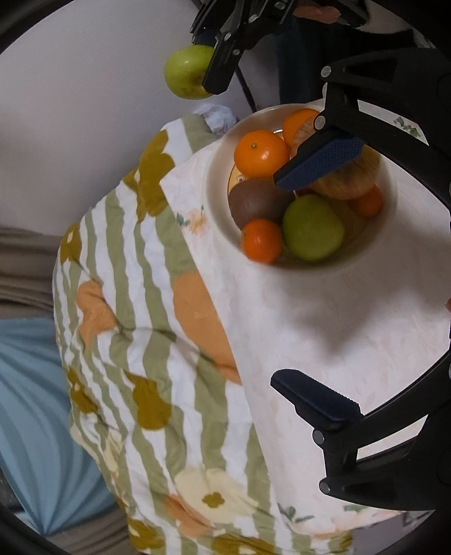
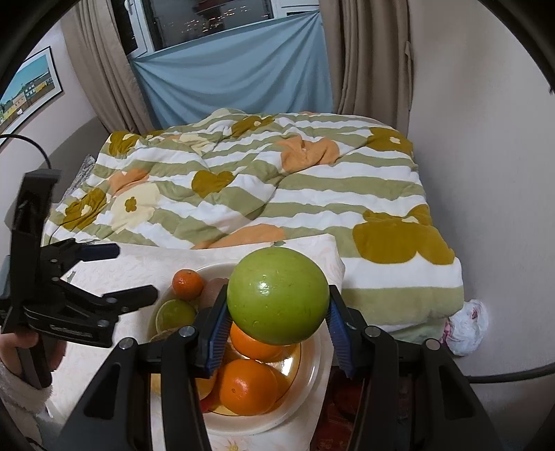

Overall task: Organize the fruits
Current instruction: 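Lower the green apple with the right tool into the bowl and release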

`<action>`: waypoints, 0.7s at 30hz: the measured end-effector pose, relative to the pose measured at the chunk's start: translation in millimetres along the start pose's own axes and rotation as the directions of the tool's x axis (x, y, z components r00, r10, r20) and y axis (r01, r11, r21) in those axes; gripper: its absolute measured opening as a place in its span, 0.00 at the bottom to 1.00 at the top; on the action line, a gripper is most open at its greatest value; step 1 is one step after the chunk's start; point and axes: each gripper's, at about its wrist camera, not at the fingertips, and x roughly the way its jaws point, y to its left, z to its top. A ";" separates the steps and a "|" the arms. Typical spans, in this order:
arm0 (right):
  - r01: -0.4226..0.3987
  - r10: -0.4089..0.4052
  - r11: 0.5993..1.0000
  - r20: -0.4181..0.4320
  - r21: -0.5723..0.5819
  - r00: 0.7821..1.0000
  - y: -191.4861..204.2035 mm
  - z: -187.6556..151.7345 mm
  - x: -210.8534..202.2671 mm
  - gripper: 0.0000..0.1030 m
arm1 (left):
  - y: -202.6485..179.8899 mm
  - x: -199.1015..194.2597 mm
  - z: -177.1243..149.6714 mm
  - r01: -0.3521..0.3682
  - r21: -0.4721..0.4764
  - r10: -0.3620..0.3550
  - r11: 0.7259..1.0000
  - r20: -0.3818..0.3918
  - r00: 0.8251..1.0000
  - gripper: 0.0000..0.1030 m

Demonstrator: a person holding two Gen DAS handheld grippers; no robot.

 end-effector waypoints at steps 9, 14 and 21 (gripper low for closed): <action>-0.057 0.054 0.996 -0.043 -0.061 0.998 4.4 13.7 32.0 0.46 | 38.2 -30.7 -26.0 -0.080 -0.114 0.082 0.990 0.013 0.997 1.00; -0.086 0.079 0.990 -0.062 -0.115 0.995 9.2 12.4 54.9 0.46 | 56.8 -40.1 -46.4 -0.130 -0.178 0.134 0.975 0.008 0.991 1.00; -0.085 0.072 0.980 -0.077 -0.179 0.994 13.6 7.5 73.5 0.46 | 74.0 -46.7 -72.9 -0.185 -0.255 0.183 0.949 -0.034 0.983 1.00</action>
